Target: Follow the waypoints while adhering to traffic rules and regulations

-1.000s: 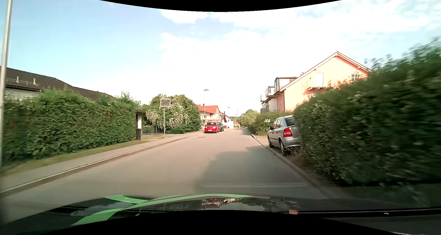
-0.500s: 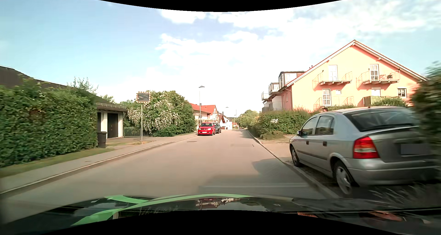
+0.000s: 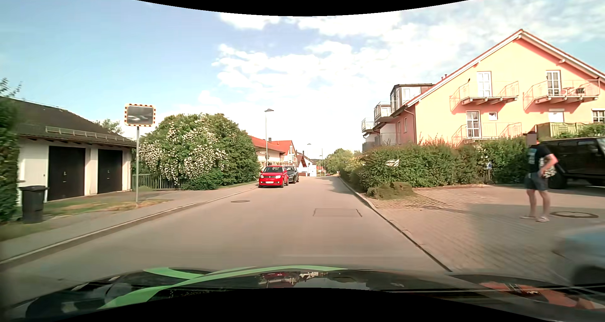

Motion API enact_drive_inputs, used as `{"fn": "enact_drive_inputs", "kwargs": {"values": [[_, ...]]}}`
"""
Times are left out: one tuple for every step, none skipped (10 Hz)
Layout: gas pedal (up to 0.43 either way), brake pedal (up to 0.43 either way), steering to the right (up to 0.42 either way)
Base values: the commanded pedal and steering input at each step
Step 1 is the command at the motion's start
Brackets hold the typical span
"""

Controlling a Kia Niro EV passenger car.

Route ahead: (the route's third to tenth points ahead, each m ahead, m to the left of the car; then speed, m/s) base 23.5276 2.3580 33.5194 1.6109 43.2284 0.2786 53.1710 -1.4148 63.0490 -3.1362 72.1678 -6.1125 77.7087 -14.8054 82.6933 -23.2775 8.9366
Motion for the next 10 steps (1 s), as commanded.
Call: {"fn": "enact_drive_inputs", "kwargs": {"values": [[0.087, 0.000, 0.004], [0.087, 0.000, 0.004], [0.087, 0.000, 0.004], [0.087, 0.000, 0.004], [0.087, 0.000, 0.004], [0.087, 0.000, 0.004], [0.110, 0.000, 0.004], [0.110, 0.000, 0.004], [0.110, 0.000, 0.005], [0.110, 0.000, 0.005]]}}
